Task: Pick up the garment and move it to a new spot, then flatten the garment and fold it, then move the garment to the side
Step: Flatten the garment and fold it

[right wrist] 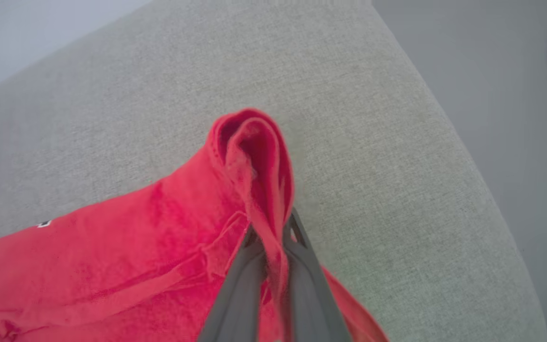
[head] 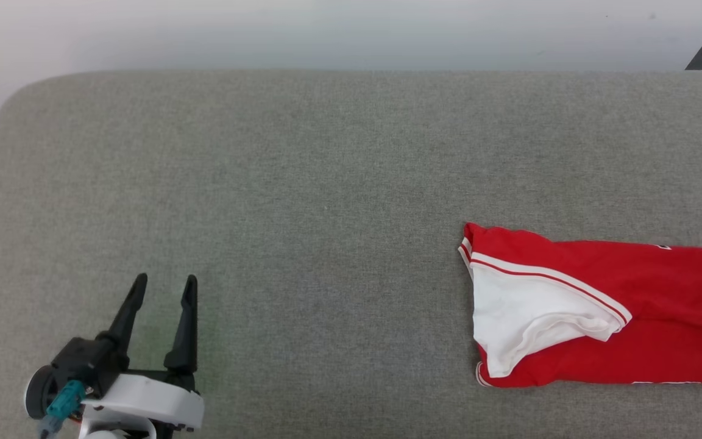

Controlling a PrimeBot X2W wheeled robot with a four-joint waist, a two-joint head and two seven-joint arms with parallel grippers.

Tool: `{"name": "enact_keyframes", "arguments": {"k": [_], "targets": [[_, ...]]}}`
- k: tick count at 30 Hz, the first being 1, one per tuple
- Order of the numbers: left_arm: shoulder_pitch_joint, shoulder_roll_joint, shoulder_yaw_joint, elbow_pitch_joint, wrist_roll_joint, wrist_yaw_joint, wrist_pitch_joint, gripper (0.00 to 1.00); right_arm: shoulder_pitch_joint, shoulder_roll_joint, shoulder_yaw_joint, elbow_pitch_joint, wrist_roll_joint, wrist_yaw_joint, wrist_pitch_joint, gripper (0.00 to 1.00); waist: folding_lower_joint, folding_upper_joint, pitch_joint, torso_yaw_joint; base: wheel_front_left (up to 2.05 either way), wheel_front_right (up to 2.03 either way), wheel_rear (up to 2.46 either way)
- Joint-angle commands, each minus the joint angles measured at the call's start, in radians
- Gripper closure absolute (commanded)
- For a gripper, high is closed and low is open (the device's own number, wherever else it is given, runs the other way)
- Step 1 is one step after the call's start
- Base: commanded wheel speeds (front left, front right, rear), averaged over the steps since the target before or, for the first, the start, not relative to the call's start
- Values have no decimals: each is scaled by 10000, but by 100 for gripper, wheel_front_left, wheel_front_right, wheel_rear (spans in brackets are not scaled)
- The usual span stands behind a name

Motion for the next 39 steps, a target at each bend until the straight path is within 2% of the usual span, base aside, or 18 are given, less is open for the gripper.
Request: {"name": "enact_keyframes", "arguments": {"k": [1, 6, 7, 11, 14, 19, 23, 28, 36, 37, 39], "targets": [[-32, -20, 48, 30, -13, -30, 1, 0, 183, 142, 169, -325, 17, -9, 8, 100, 0, 0, -63, -33, 0, 0, 0], [131, -72, 3, 31, -92, -35, 1, 0, 590, 562, 1030, -2114, -146, -7, 390, 100, 0, 0, -254, -9, 0, 0, 0], [131, -72, 3, 31, -92, -35, 1, 0, 590, 562, 1030, -2114, -146, -7, 390, 100, 0, 0, -254, -9, 0, 0, 0], [250, -82, 60, -3, -186, -30, 1, 0, 793, 991, 1758, -3961, -38, -7, 981, 100, 0, 0, -339, 74, 0, 0, 0], [245, -149, 58, -15, -234, -31, 1, 0, 635, 1436, 2346, -5183, -69, -7, 1453, 100, 0, 0, -377, 154, 0, 0, 0], [209, -257, -108, 40, -260, -31, 3, 0, 163, 2296, 3328, -6224, -402, -7, 2068, 100, 0, 0, -403, 398, 0, 0, 0], [98, -345, -269, 85, -304, -32, 3, 0, -244, 2908, 4001, -6209, -675, -7, 2180, 100, 0, 0, -375, 628, 0, 0, 0], [-12, -447, -363, 126, -377, -32, 1, 0, -545, 3392, 4828, -5522, -1041, -7, 2054, 100, 0, 0, -307, 863, 0, 0, 0], [-65, -527, -463, 242, -415, -33, 1, 0, -888, 3577, 5734, -4175, -1195, -6, 1326, 100, 0, 0, -285, 1071, 0, 0, 0], [-43, -526, -438, 250, -426, -33, 1, 0, -927, 3614, 5780, -4099, -1138, -6, 1174, 89, 0, 0, -299, 1056, 0, 0, 0], [47, -517, -371, 270, -424, -33, 3, 0, -1015, 3618, 5927, -4000, -1091, -7, 935, 51, 0, 0, -369, 977, 0, 0, 0]]}}
